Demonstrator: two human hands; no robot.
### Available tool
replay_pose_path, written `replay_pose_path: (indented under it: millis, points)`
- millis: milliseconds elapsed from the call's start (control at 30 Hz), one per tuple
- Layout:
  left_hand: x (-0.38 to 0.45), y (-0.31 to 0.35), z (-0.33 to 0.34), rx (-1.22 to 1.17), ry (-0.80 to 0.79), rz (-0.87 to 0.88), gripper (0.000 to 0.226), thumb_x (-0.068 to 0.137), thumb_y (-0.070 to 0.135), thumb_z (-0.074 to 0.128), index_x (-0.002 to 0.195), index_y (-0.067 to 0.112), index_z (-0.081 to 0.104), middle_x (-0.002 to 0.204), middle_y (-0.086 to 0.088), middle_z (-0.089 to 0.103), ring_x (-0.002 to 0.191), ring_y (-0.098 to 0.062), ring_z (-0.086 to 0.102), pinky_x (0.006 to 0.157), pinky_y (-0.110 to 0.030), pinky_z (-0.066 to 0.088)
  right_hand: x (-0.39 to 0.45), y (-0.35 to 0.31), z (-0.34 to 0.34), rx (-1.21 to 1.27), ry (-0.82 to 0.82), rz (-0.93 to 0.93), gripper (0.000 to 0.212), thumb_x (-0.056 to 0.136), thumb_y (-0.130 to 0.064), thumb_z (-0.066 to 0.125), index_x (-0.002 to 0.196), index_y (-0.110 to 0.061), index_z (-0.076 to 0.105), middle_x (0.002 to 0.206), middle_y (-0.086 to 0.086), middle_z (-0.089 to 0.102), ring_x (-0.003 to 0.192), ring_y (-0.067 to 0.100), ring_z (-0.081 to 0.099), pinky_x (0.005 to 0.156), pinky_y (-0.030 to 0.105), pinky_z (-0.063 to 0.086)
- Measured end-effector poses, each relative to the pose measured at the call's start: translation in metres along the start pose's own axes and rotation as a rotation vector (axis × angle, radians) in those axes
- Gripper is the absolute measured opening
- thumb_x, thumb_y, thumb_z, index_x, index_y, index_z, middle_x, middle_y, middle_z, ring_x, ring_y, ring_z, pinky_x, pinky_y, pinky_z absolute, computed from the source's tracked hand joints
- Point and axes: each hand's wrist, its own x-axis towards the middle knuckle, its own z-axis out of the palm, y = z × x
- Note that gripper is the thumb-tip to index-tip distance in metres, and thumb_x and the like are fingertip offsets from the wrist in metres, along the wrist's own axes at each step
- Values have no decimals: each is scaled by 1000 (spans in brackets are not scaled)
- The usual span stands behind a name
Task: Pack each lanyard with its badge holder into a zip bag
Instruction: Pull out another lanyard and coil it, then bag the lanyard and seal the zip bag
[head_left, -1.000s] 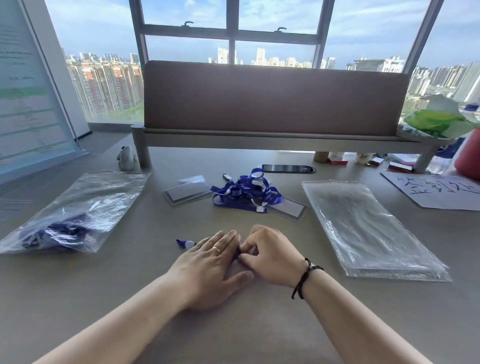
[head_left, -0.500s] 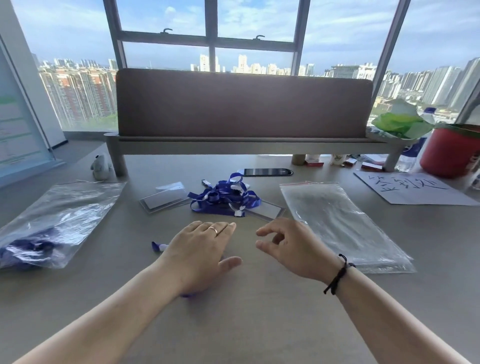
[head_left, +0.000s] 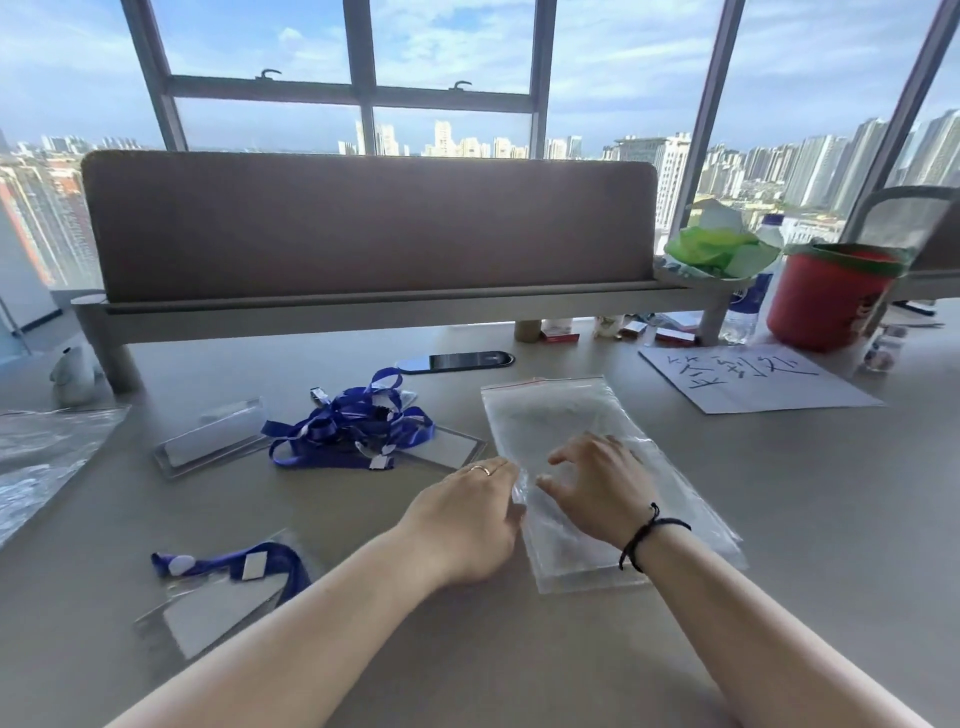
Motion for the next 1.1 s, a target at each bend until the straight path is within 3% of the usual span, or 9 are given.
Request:
replay_pose_path:
  millis: [100,200,333,467,600,667,833,967,1100]
  points:
    - [21,3,11,-5,-38,-54,60,104,44,37,156,15,26,164,-3,25,152,-15,19,121,-29,15,2,5,8,23,23,5,28,80,-45,54,85,-27,74,97,-6,70,98,23,63,86,35,49]
    - [35,2,25,19,-27,-83,65,101,55,34,151,14,33,160,-6,34,150,-20,25,122,-35,21,4,9,12,-15,43,-28,21,90,-35,53,92,-24,71,103,-5,67,100,23,62,87,35,46]
    - [43,3,40,-14,45,-145,77,98,59,32,155,9,23,164,-11,23,153,-20,18,124,-37,16,5,8,14,-21,82,-53,17,94,-26,48,92,-23,65,105,-3,66,100,24,62,85,35,43]
    - [44,8,35,-125,122,-183,58,98,52,45,141,13,41,152,-6,43,143,-22,36,115,-33,30,8,16,15,83,144,-10,22,94,-26,48,85,-18,67,95,-3,65,86,25,62,72,33,38]
    - [42,7,28,-260,148,-238,53,97,50,50,141,22,45,141,-3,55,135,-24,46,109,-37,38,9,18,12,131,204,17,21,94,-27,51,84,-20,69,94,-5,66,87,22,61,72,32,38]
    - [42,5,25,-364,185,-270,48,96,52,51,134,23,50,133,-3,61,129,-26,51,103,-37,42,8,18,10,156,222,33,22,96,-28,50,84,-19,67,93,-5,64,87,22,60,70,30,33]
    - [46,6,7,-782,254,-348,63,96,53,53,150,26,33,138,4,59,122,-9,51,94,-29,35,3,15,6,258,315,-40,20,98,-25,54,84,-15,63,88,-4,61,78,21,57,68,28,30]
    - [51,-4,-10,-1211,384,-496,62,97,43,58,150,25,31,106,-3,68,104,-21,68,97,-44,53,-10,5,-2,454,333,-252,14,98,-14,56,84,-18,56,85,-5,60,74,15,52,64,26,35]
    - [51,-42,-25,-1449,477,-649,51,91,21,66,138,14,45,105,-18,71,80,-31,73,70,-48,63,-22,-9,5,532,174,-405,14,101,-26,44,87,-25,46,82,-11,56,75,12,51,69,33,45]
